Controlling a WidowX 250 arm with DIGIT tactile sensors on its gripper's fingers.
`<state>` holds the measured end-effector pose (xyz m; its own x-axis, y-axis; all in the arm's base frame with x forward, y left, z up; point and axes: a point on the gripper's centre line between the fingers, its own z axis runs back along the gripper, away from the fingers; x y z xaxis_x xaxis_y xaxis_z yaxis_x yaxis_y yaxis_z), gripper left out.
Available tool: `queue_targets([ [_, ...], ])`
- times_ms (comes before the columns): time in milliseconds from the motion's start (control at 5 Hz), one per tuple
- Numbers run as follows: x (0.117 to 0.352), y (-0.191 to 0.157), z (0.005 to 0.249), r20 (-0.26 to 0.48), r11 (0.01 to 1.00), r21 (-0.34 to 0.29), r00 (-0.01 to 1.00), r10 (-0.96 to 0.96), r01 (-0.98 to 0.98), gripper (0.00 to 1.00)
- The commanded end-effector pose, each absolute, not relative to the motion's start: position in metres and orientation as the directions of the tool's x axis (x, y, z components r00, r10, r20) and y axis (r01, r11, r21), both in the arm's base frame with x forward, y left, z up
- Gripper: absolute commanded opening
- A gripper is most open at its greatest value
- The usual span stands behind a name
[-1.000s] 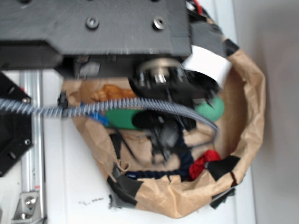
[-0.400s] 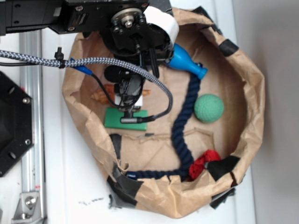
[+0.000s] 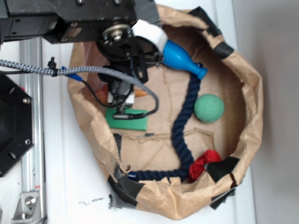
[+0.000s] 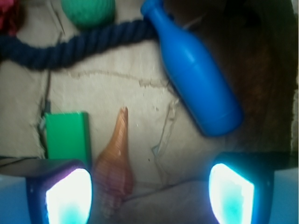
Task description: Grab the shell.
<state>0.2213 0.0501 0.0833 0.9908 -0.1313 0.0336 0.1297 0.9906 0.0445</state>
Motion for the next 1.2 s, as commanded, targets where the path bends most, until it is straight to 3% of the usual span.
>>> queue_targets([
  [0, 0.223, 0.038, 0.077, 0.059, 0.918, 0.058, 0.917, -0.395, 0.392, 1.00],
  [600, 0.245, 0.027, 0.031, 0.023, 0.906, 0.049, 0.906, -0.423, 0.421, 1.00],
  [800, 0.244, 0.026, 0.036, 0.053, 0.912, 0.046, 0.910, -0.410, 0.408, 0.76],
  [1000, 0.246, 0.028, 0.038, 0.071, 0.920, 0.039, 0.918, -0.391, 0.389, 0.00],
])
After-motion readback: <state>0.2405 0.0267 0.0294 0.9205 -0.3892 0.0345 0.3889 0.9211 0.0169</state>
